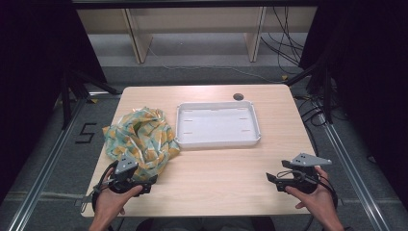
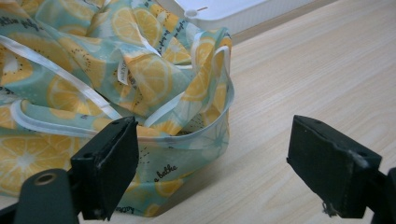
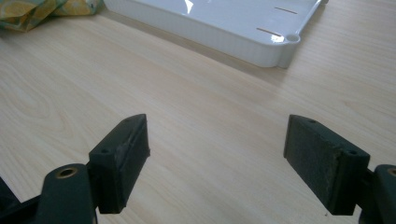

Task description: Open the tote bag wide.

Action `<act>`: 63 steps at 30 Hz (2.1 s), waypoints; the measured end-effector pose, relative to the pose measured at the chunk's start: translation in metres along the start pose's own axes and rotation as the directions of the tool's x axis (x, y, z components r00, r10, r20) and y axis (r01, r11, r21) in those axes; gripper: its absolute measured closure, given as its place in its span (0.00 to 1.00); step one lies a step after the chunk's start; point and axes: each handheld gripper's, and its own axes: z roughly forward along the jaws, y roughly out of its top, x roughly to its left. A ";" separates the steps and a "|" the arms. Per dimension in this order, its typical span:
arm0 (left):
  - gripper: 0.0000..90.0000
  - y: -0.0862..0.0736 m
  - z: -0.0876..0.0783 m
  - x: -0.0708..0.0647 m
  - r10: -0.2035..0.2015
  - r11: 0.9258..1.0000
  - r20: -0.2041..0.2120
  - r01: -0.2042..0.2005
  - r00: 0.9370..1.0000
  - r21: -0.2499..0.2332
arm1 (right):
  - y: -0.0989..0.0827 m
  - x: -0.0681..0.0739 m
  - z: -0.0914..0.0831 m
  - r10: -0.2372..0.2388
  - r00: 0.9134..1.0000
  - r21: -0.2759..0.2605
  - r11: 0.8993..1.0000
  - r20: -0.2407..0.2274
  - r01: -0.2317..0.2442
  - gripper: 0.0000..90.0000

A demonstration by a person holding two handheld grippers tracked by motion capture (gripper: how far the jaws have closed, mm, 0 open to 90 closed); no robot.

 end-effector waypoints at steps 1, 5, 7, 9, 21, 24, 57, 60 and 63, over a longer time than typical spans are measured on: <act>0.18 0.000 0.000 0.000 -0.003 1.000 -0.003 0.003 1.000 -0.005 | 0.000 -0.002 0.000 -0.027 1.000 -0.008 1.000 0.007 0.027 0.26; 0.18 0.000 0.002 -0.002 -0.014 1.000 -0.024 0.013 1.000 -0.015 | 0.000 0.000 0.001 0.008 1.000 -0.007 1.000 -0.007 -0.008 0.26; 0.18 0.001 0.002 0.000 -0.004 1.000 -0.023 0.004 1.000 0.001 | 0.001 -0.002 0.000 -0.024 1.000 -0.001 1.000 0.006 0.024 0.26; 0.18 0.002 0.004 -0.001 -0.021 1.000 -0.028 0.021 0.999 -0.005 | 0.000 0.000 0.001 0.004 1.000 0.009 1.000 -0.006 -0.004 0.26; 0.18 0.010 0.019 0.000 0.010 1.000 -0.040 -0.009 0.999 0.018 | 0.000 0.000 0.002 -0.001 1.000 0.006 1.000 0.002 0.001 0.26; 0.18 0.012 0.021 0.002 0.028 0.999 -0.037 -0.027 0.999 0.026 | 0.000 0.001 0.002 0.007 1.000 0.011 1.000 0.005 -0.007 0.26; 0.98 0.024 0.065 -0.005 0.157 0.980 0.085 -0.165 0.984 0.109 | 0.001 0.000 0.002 0.008 1.000 0.010 1.000 -0.003 -0.008 0.27; 0.98 0.023 0.062 -0.019 0.160 0.980 0.123 -0.173 0.979 0.100 | 0.001 -0.003 0.001 -0.022 1.000 0.009 1.000 0.003 0.022 0.27; 0.99 0.022 0.055 -0.033 0.187 0.976 0.164 -0.203 0.969 0.085 | 0.000 -0.003 0.002 -0.016 1.000 0.011 1.000 -0.007 0.016 0.27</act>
